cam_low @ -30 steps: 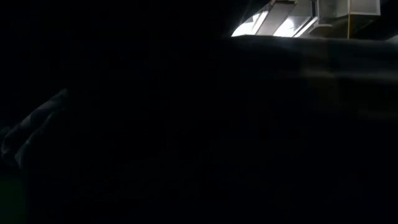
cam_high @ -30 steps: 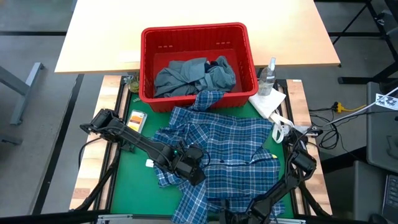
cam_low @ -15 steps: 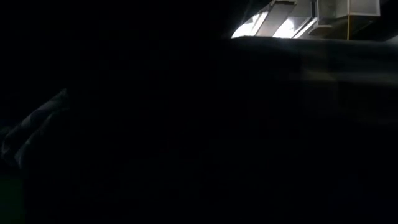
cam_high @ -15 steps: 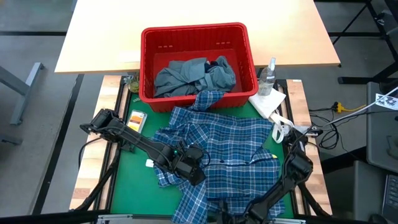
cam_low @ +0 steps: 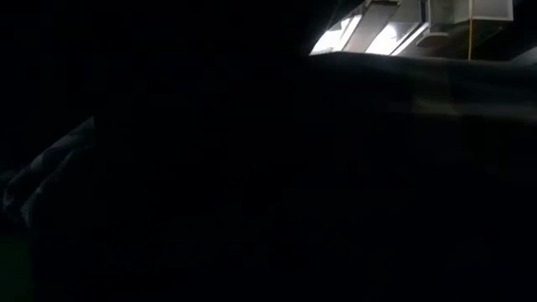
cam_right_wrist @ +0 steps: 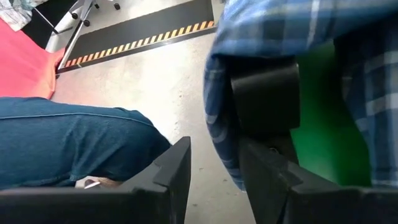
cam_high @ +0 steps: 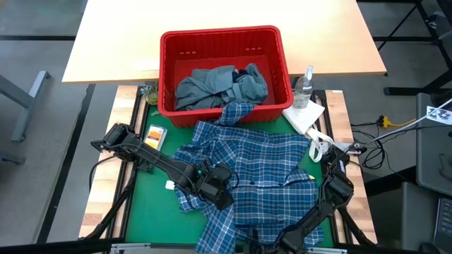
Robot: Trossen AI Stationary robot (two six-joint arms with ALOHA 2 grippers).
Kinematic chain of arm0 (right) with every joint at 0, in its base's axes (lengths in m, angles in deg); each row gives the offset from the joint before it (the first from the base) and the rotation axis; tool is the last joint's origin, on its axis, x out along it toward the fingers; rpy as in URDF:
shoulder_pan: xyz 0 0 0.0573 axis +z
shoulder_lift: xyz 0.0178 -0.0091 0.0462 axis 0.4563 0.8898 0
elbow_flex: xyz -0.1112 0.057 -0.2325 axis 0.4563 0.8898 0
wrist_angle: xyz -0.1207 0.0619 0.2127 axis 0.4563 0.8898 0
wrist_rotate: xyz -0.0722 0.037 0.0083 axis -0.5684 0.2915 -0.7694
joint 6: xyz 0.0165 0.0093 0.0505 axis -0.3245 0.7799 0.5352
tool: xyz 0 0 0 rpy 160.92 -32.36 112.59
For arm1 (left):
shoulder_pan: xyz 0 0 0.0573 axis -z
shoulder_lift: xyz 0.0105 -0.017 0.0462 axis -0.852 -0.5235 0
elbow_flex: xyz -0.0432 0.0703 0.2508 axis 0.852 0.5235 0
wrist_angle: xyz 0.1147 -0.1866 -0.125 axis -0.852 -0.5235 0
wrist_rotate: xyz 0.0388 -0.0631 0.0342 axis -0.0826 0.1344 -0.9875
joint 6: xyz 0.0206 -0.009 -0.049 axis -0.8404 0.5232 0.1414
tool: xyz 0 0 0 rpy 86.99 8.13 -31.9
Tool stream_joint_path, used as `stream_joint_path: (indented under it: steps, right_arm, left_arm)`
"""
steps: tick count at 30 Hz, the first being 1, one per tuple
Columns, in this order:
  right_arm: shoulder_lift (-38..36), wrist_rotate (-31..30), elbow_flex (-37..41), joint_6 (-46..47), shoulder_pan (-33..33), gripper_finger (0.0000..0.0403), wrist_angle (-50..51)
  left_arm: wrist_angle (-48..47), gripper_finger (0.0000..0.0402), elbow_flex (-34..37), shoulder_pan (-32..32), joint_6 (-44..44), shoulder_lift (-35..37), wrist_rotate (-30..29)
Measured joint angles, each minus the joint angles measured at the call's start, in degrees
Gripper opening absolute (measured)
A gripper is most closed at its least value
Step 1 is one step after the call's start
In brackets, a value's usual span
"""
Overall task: Fold Laundry from Bin
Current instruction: Fold the blue shirt
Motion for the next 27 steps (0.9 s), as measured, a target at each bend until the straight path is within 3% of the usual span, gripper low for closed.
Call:
stream_joint_path:
  steps: [10,27]
  right_arm:
    - [-0.09,3.99,-0.07,6.83,-1.45,0.0135,1.02]
    - [-0.17,3.89,-0.13,9.81,-1.84,0.0135,1.88]
  left_arm:
    - [0.02,0.0000,0.00,-0.44,0.00,0.00,0.00]
    - [0.02,0.0000,0.00,-0.46,0.04,0.00,0.00]
